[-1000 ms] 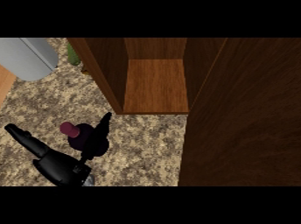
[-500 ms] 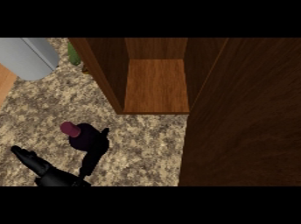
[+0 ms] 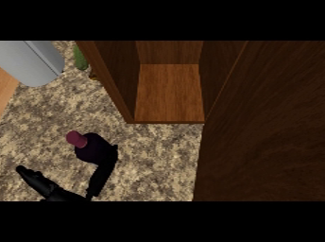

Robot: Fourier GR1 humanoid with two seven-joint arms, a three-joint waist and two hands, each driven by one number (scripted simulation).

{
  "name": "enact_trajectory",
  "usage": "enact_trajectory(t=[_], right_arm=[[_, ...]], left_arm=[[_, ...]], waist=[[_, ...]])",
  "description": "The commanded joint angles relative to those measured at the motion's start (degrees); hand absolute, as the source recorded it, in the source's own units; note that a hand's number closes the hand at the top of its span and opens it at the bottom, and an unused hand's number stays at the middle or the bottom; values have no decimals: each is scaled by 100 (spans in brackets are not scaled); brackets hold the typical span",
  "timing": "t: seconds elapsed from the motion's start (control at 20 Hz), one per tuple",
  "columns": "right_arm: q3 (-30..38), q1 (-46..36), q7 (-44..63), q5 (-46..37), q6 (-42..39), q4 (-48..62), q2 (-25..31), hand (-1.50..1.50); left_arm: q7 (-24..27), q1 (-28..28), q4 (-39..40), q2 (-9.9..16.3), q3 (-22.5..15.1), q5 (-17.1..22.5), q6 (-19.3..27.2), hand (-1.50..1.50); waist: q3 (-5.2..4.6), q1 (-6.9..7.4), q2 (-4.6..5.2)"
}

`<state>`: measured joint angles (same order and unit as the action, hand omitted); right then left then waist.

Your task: Pick up the wine, place it into the cabinet and close the cabinet

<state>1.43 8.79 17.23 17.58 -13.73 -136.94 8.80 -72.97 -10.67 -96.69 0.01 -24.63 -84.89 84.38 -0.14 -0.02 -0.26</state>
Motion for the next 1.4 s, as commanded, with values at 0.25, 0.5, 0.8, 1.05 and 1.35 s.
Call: enact_trajectory(t=[0.25, 0.5, 0.8, 1.05, 1.35], right_arm=[[-100, 314, 117, 340, -55, -446, -177, -150], [7, 248, 64, 473, -183, -330, -62, -150], [-155, 244, 184, 372, -18, -622, -174, -150], [-127, 142, 336, 374, 12, -652, -102, -150], [57, 158, -52, 403, -140, -233, -136, -150]], left_arm=[[139, 238, 454, 124, -141, 538, 151, -150], [24, 443, 363, 709, -45, 1084, 152, -150], [194, 564, 602, 565, -40, 1332, 153, -150], [274, 928, 944, 641, 130, 1605, 154, -150], [491, 947, 781, 398, 60, 1793, 154, -150]], waist=[[-15, -17, -11], [-18, -20, -7], [-28, -48, -14], [-33, -84, -1], [-38, -71, -3]])
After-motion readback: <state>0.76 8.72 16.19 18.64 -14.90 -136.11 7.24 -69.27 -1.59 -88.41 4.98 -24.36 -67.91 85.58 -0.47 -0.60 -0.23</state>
